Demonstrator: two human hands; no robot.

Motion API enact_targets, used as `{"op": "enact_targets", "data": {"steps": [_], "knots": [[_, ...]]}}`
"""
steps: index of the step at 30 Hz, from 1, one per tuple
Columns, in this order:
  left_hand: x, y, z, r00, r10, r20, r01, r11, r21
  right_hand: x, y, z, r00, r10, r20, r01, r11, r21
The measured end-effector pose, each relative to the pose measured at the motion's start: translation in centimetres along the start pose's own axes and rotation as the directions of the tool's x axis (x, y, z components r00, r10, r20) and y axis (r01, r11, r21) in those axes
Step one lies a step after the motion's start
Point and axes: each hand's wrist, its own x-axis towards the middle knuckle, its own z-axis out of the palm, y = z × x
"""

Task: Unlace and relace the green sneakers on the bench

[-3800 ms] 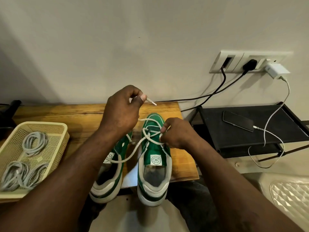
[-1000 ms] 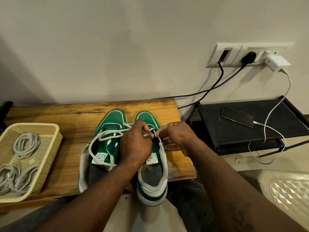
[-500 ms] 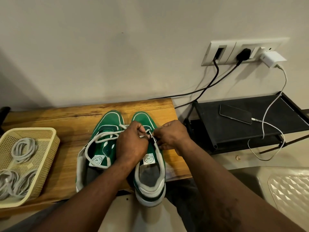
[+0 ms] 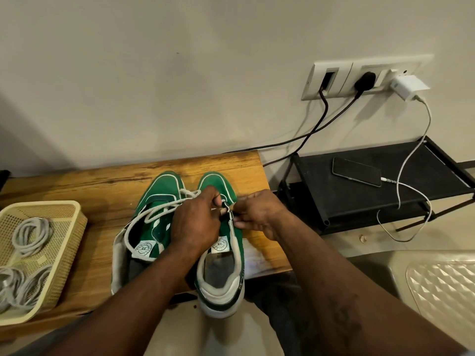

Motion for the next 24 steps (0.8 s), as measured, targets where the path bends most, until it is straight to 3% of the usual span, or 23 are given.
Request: {"op": "enact_targets", "data": {"steps": [9, 17, 24], "knots": [[0.7, -0.3, -1.0, 0.978, 0.183, 0.1, -0.199, 0.963, 0.18, 0.0, 0.2, -0.2, 0.995, -0.1, 0.024, 0.101, 0.994, -0.051], [0.6, -0.4, -0.2, 0.993, -0.056, 0.106, 0.068, 0.991, -0.115, 0.0, 0.3, -0.2, 0.988, -0.157, 0.009, 0.157, 0.983, -0.096], [1.1, 0.0, -0.9, 0.968, -0.113, 0.223, 0.144, 0.981, -0.128, -0.1, 0.0, -0.2, 0.991, -0.131, 0.014, 0.131, 0.987, -0.093]]}}
